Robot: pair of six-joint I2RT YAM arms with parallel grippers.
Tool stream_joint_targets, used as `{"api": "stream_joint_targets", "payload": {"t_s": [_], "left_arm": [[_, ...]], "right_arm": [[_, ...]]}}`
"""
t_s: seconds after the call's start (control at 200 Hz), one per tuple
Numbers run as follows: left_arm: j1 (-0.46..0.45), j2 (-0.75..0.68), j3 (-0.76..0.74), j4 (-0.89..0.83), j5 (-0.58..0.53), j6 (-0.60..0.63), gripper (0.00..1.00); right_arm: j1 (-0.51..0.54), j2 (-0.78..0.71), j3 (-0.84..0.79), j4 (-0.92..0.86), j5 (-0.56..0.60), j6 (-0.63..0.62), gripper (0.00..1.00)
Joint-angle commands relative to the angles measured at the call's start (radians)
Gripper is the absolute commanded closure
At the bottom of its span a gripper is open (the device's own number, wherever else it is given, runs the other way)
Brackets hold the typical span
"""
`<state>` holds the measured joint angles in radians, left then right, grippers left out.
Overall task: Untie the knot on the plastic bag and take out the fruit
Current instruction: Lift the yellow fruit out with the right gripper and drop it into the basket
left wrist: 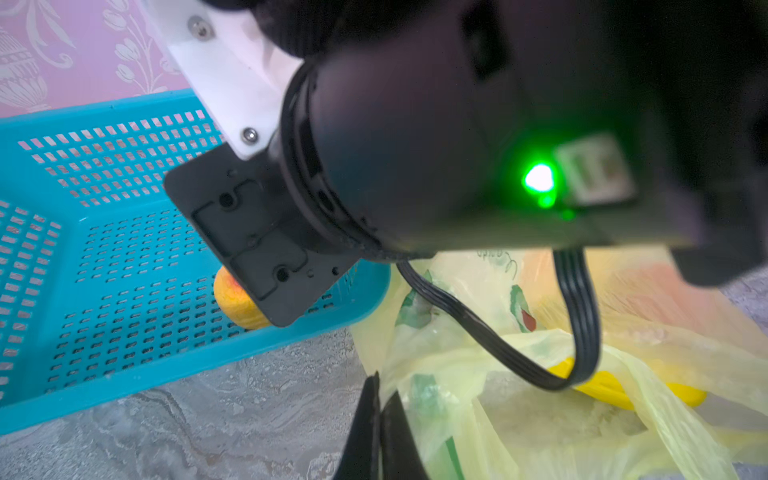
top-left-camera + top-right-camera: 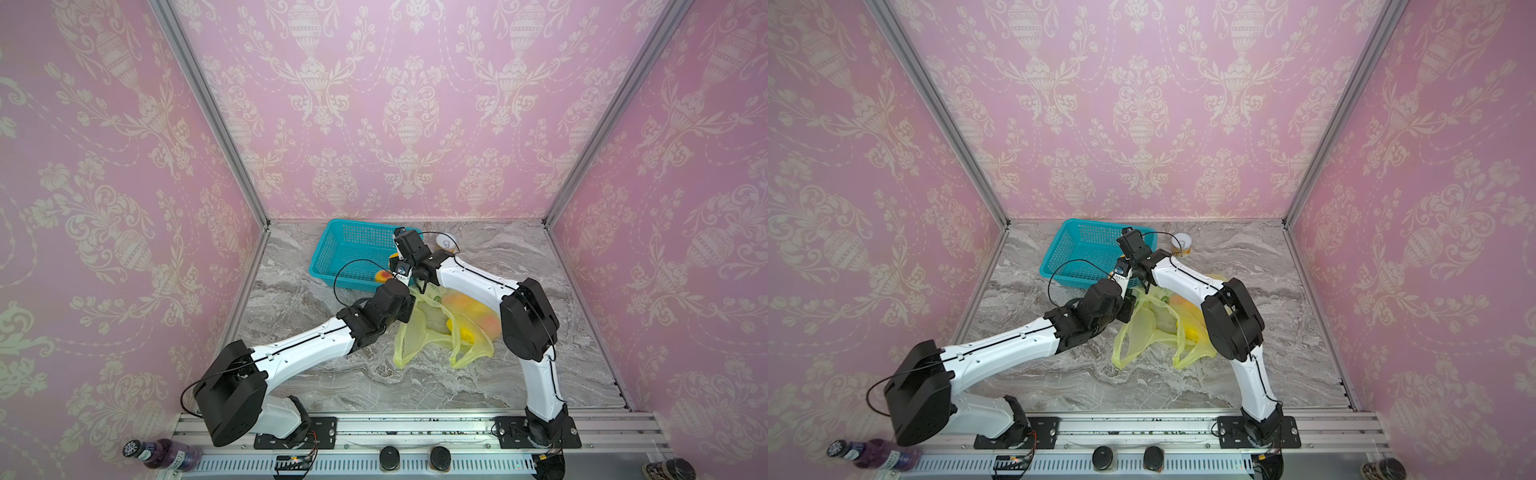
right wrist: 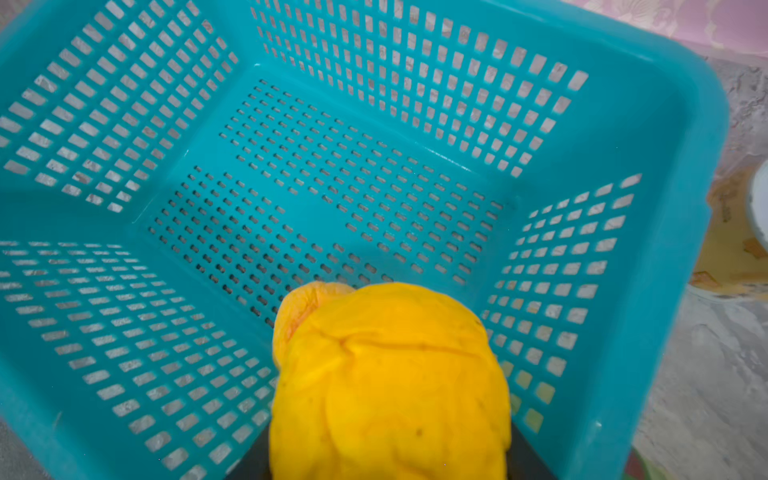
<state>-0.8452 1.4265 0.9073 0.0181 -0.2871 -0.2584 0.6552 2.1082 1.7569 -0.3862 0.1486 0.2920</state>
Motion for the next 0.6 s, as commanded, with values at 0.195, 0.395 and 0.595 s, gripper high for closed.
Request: {"api": "stream_joint_targets", "payload": {"t_s": [0.195,0.395,0.595], "left_arm": [[-0.048,0.08,0.026,-0.055,-0.094,0.072,1.0],[-0.048,0.066,0.045,-0.024,0.048,0.028,1.0],[-0.048,0.047,0.022,0.011,0.04,0.037,1.0]], "right_arm": [[0.018,0.063,0.135,-0.168,-0.015,-0.056,0.77],[0.011,0.178,0.238,-0.21,-0.022,-0.053,0.71],[0.009,0.253,0.339,-0.256,-0.029,-0.068,0.53]]}}
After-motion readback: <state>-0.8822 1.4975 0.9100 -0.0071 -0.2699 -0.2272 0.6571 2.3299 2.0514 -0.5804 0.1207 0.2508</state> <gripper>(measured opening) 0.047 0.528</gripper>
